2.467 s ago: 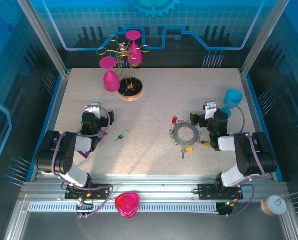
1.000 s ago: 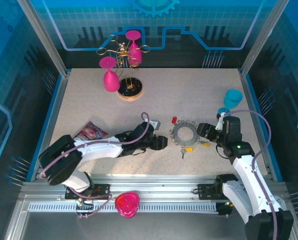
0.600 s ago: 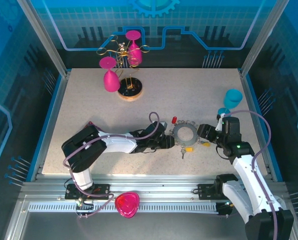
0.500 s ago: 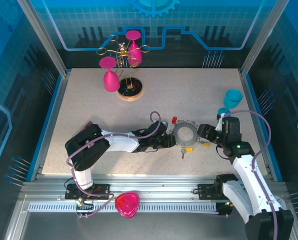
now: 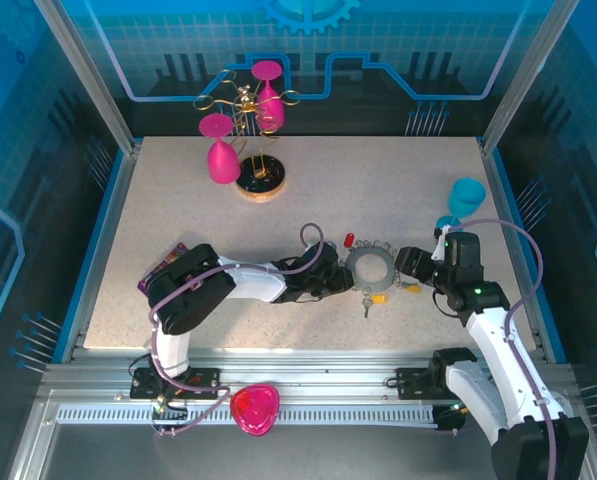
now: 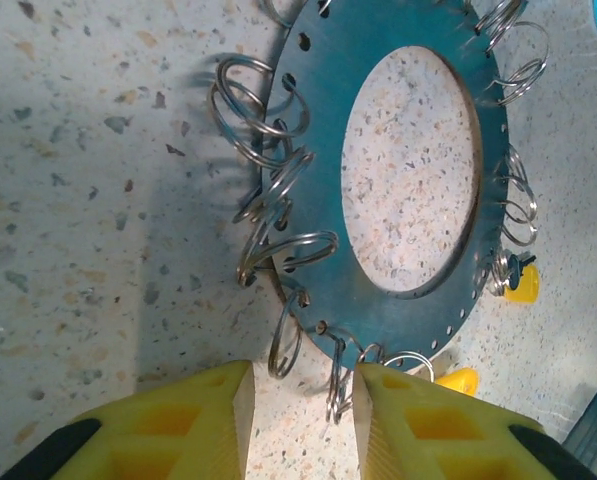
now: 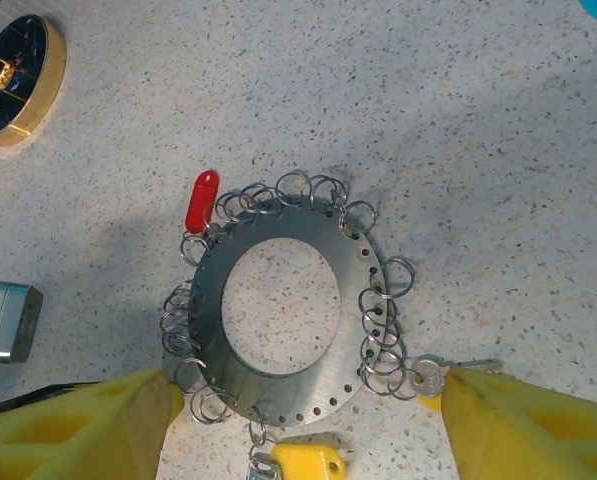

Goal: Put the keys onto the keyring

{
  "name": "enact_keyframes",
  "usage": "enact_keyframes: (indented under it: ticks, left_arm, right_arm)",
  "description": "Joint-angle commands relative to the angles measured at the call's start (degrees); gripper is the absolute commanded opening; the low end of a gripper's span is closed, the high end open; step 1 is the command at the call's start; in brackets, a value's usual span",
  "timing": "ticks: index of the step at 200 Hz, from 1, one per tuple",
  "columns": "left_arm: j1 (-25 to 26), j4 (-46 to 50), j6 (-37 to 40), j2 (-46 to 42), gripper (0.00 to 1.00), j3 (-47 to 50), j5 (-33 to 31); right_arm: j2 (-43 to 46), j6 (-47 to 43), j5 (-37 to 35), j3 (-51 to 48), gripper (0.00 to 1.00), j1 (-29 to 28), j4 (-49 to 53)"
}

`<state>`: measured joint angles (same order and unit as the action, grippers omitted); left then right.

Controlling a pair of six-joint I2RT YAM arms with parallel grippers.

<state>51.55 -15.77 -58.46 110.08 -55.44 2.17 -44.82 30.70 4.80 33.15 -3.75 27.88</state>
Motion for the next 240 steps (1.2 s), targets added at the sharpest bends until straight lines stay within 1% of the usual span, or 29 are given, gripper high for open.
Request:
enact_keyframes:
  ticks: [1,48,142,192,209,223,240]
  left_arm:
    - [-0.13,-0.42,-1.69,1.70,0.30,-1.35,-0.98]
    - [-0.12,-0.79,-2.29,2.57,0.25,-1.50,-1.88]
    - [-0.13,-0.87,-2.59,3.98,0.19,-2.74,-2.17]
    - [-0.13,-0.88,-2.58,4.01,0.12,-3.10,-2.72]
    - [-0.13,-1.08,-2.13,3.76,0.07,-3.01,-2.99]
    - [-0.12,-1.06,-1.41,3.09,0.00,-2.76,-3.52]
    - [0.15,0.59,1.28,1.31,0.00,-2.77,-4.80]
  right_arm:
    - [-0.02,0.60,0.34,2.19,0.72,-0.67,0.33]
    - [0.24,0.63,0.59,1.68,0.72,-0.78,0.34]
    - [0.52,0.35,0.74,1.57,0.72,-0.74,0.53]
    - [0.50,0.16,0.83,1.83,0.72,-0.76,0.94]
    - [0.51,-0.08,0.90,2.05,0.72,-0.75,1.20]
    - [0.69,-0.57,1.17,2.45,0.72,-0.74,1.63]
    - [0.96,-1.31,1.90,2.91,0.72,-0.75,1.75]
